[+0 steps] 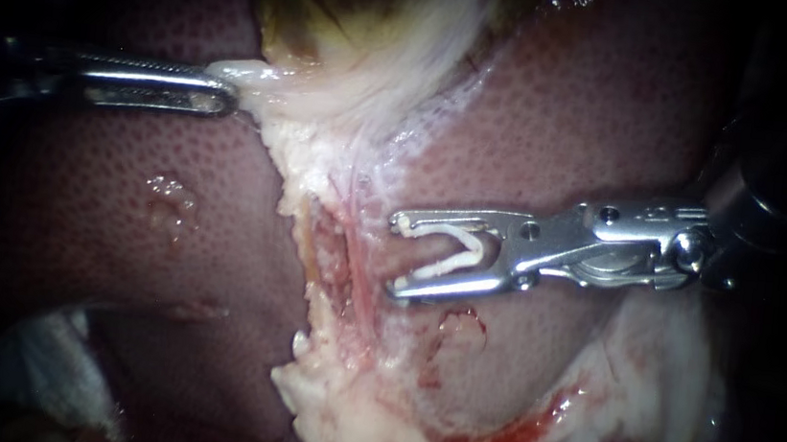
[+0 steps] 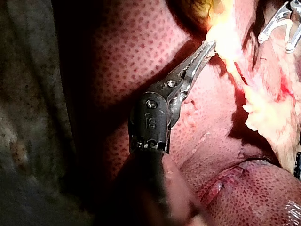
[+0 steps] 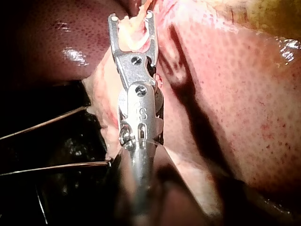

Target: Clipping first clip left tube

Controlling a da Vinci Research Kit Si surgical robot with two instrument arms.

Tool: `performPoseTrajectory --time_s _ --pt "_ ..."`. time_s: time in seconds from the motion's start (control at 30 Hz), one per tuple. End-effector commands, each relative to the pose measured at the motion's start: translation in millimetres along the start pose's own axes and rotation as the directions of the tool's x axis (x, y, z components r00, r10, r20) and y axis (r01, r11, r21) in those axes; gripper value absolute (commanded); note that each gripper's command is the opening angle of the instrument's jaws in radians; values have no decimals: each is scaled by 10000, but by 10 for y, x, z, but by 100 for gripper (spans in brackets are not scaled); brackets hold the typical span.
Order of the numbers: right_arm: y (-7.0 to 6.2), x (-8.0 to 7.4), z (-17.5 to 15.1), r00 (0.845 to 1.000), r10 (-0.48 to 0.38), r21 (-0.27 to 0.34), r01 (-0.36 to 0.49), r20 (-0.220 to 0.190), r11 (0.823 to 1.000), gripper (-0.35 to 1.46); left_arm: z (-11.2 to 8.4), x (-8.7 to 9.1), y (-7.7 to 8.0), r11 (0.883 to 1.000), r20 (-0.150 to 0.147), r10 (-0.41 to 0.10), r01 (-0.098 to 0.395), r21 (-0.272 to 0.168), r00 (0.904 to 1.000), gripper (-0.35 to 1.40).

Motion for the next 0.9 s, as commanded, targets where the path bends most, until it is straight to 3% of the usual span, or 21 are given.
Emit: performPoseTrajectory --time_s 0.03,0.33,0.5,0.73,0.9 --pt "0 0 0 10000 0 -1 0 -1 10000 39 0 0 0 10000 3 4 -4 -25 10000 -35" --pt "3 -9 10 10000 -59 -46 59 11 10000 40 0 -1 0 10000 3 5 -5 -22 10000 -35" --pt "9 -33 33 9996 -273 61 273 101 9996 41 0 -1 1 10000 3 6 -6 -17 10000 -35" --pt "19 -77 77 9991 -42 376 26 411 9993 41 1 0 5 10000 4 4 -4 -46 10000 -35" --pt "23 -99 102 9981 79 473 -108 614 9988 41 1 0 7 10000 5 4 -4 -60 10000 -35"
